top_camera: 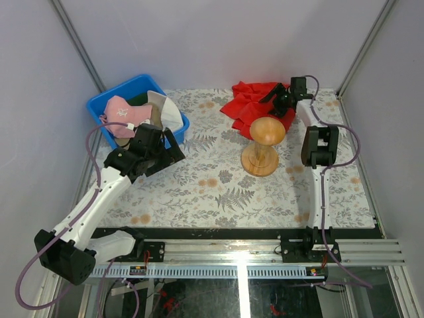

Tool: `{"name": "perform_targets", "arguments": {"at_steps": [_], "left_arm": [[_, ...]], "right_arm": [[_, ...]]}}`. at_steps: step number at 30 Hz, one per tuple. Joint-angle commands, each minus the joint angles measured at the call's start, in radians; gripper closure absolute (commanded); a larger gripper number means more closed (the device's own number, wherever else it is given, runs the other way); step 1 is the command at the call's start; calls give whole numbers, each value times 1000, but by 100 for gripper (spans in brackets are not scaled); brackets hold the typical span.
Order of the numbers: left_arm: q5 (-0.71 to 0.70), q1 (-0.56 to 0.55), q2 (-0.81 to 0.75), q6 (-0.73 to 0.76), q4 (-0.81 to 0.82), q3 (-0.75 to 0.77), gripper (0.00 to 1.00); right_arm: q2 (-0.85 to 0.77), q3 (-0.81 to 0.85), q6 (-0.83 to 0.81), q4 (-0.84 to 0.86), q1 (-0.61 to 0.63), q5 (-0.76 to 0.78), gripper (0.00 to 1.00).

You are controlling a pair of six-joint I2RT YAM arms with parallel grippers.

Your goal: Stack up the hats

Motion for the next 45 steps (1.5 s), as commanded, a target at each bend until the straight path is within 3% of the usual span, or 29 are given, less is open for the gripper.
{"name": "perform_targets", "arguments": {"at_steps": [1,12,17,26,29,32,33,36,39,45], "left_arm": [[-10,-5,-8,-4,-6,-8,0],[-17,-5,26,23,-1,9,0],[-38,-5,42,41,11,40,0],[31,-4,131,39,91,156,0],[56,-4,141,33,114,179,0],[58,-4,120,30,131,173,0],[58,-4,112,30,135,166,0],[55,-4,81,30,136,151,0],[55,-4,56,28,136,141,0],[43,-4,20,33,112,150,0]], "right_arm": [[-26,-108,-13,-66,-135,311,20],[-217,-227,-135,-53,-269,516,17],[-440,-437,-209,-23,-252,436,17],[-835,-968,-167,-31,-216,196,20],[-945,-1132,-160,10,-204,158,36],[-1016,-1226,-158,27,-202,148,70],[-1035,-1245,-157,25,-203,139,76],[-1060,-1307,-136,43,-186,112,85],[-1053,-1367,-95,105,-150,96,100],[-983,-1417,-12,216,-79,90,100]]}}
